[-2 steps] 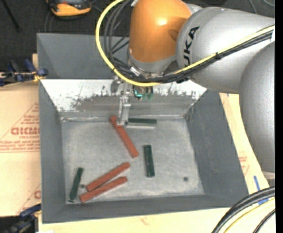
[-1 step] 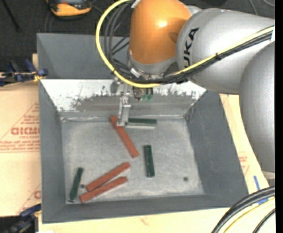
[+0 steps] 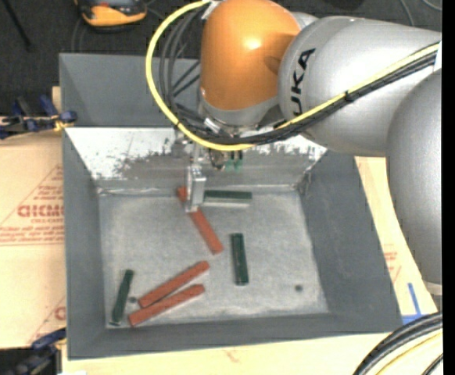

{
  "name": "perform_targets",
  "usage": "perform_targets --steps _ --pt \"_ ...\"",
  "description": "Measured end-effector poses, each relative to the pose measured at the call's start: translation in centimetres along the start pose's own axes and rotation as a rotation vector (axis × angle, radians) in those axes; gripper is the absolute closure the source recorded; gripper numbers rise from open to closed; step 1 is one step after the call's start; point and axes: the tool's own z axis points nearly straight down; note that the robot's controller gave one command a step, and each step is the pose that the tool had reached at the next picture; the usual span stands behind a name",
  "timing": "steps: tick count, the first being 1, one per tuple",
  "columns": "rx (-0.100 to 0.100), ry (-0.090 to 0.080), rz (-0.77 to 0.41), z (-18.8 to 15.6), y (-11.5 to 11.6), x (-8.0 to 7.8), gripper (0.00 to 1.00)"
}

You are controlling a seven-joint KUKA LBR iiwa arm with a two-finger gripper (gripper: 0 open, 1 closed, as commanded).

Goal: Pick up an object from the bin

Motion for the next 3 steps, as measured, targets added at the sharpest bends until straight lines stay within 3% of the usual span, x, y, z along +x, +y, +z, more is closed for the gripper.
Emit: perform_targets --steps 1,2,3 --pt "-0.003 -0.03 -0.066 0.4 0.2 0.8 0.0" --pt "-0.003 -0.021 -0.104 3.2 -0.2 1.5 0.0" --pt "0.0 -0.007 -0.269 5.6 -2.2 0.1 0.0"
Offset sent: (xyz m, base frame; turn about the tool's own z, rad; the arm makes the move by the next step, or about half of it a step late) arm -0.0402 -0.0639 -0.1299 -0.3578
